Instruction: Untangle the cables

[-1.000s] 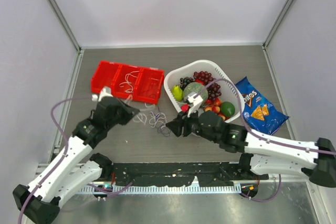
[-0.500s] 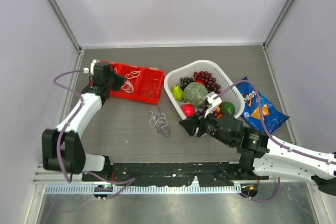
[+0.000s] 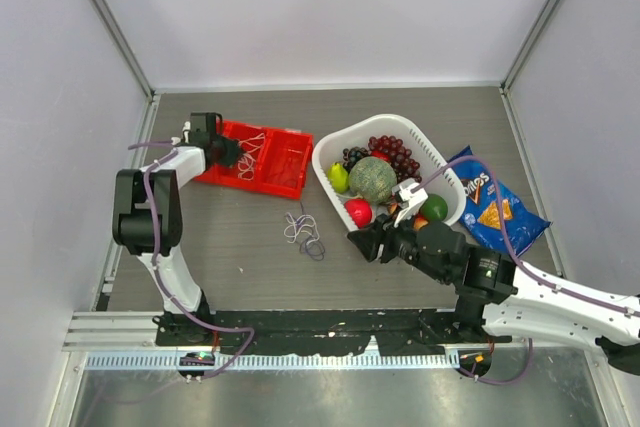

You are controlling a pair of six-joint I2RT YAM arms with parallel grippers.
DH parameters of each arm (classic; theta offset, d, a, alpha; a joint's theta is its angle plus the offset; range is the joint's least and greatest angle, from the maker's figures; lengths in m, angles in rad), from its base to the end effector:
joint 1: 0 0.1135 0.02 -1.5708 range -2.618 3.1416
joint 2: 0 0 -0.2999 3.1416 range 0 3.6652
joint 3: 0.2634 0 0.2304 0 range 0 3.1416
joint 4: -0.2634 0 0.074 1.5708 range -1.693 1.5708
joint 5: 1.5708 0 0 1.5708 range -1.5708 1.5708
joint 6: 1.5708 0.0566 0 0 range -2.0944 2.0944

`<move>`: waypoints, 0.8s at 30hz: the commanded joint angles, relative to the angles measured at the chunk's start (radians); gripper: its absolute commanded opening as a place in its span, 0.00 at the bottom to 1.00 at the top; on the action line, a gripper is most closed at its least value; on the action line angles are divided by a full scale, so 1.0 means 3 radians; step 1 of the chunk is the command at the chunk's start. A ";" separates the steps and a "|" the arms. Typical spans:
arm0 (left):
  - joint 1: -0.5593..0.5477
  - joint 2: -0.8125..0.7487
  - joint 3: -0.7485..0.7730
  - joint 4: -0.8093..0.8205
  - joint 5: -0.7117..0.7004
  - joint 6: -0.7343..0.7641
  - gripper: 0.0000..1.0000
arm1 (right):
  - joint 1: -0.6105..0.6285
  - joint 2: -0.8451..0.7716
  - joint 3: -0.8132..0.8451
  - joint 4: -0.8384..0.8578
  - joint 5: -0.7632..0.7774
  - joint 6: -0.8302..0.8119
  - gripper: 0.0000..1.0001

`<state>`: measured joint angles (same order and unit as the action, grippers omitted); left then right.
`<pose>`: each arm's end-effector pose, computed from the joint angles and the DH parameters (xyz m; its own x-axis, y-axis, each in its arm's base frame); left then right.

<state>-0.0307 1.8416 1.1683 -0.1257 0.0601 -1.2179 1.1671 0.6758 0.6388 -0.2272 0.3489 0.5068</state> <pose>0.4023 -0.0158 0.2171 -0.3156 -0.9274 -0.2006 -0.6471 0.3650 -0.6693 0.0702 0.1150 0.3196 -0.4462 0.1165 -0.8873 -0.5924 0.7046 0.3905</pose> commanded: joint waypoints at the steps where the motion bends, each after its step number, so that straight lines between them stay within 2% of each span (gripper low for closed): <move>1: 0.0000 0.0069 -0.0013 -0.0056 -0.0073 -0.0042 0.00 | -0.0009 0.0165 0.0054 0.0113 0.0049 -0.0017 0.48; 5: -0.0061 -0.0002 -0.0044 -0.0067 -0.0159 0.0071 0.00 | -0.0004 0.0299 0.0080 0.0174 -0.0012 -0.0017 0.48; 10: -0.0209 -0.0151 0.0079 -0.0338 -0.0538 0.0434 0.00 | -0.0004 0.0376 0.0054 0.0256 -0.0053 0.0003 0.48; 11: -0.0220 -0.0181 0.0074 -0.0343 -0.0543 0.0485 0.05 | -0.0004 0.0376 0.0054 0.0256 -0.0058 0.0013 0.48; 14: -0.0245 -0.0391 0.0043 -0.0368 -0.0716 0.0659 0.37 | -0.0009 0.0381 0.0054 0.0256 -0.0069 0.0019 0.48; 16: -0.0251 -0.0544 0.0023 -0.0374 -0.0808 0.0761 0.51 | -0.0009 0.0376 0.0054 0.0256 -0.0084 0.0013 0.48; 21: -0.0250 -0.0846 -0.0023 -0.0394 -0.0834 0.0945 0.71 | -0.0004 0.0391 0.0049 0.0292 -0.0089 0.0019 0.48; 24: -0.0230 -0.0974 -0.0074 -0.0435 -0.0870 0.0930 0.76 | -0.0004 0.0406 0.0049 0.0312 -0.0115 0.0024 0.48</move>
<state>-0.1081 1.6115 1.1633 -0.2447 -0.1505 -0.9806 1.1671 0.7929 0.6392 -0.1875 0.3187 0.5041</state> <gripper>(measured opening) 0.744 0.476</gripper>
